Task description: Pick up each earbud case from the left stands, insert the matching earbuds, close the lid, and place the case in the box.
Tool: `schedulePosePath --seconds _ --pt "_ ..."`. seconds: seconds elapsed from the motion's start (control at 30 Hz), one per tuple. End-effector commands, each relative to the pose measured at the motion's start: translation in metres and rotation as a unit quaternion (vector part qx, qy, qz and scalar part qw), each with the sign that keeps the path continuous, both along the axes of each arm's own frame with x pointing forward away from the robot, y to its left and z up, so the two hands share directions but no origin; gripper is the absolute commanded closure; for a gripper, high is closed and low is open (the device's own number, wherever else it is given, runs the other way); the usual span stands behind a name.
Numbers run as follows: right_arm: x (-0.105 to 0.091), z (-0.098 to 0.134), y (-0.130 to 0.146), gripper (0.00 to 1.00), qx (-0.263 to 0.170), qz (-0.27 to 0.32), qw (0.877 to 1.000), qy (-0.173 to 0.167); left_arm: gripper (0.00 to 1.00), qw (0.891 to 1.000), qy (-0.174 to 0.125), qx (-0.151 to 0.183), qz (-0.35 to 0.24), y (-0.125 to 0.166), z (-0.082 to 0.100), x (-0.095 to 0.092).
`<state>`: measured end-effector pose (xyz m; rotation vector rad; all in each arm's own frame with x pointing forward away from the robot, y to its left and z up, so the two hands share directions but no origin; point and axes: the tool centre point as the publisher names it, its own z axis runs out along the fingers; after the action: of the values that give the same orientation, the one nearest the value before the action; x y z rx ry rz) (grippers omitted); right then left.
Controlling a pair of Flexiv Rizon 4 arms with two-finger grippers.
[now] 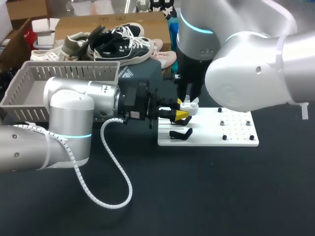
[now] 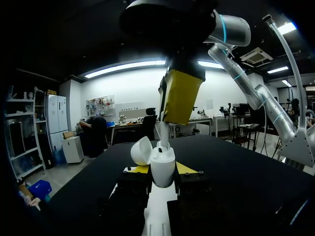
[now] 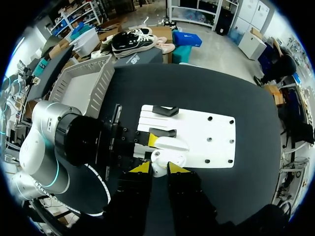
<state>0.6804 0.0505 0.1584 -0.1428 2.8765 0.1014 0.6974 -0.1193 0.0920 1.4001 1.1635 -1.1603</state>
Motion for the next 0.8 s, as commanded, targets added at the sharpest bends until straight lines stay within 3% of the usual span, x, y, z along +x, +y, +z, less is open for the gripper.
schedulePosePath --seconds 0.03,0.8 --pt "0.0011 -0.0026 -0.0003 1.00 -0.002 0.003 1.000 -0.001 1.00 1.000 0.000 0.000 0.000 -0.0001 -0.0004 0.0007" --pt "0.0089 -0.0095 -0.0004 1.00 -0.013 0.000 1.000 -0.005 1.00 1.000 0.000 0.000 0.000 -0.0001 -0.0004 0.0007"
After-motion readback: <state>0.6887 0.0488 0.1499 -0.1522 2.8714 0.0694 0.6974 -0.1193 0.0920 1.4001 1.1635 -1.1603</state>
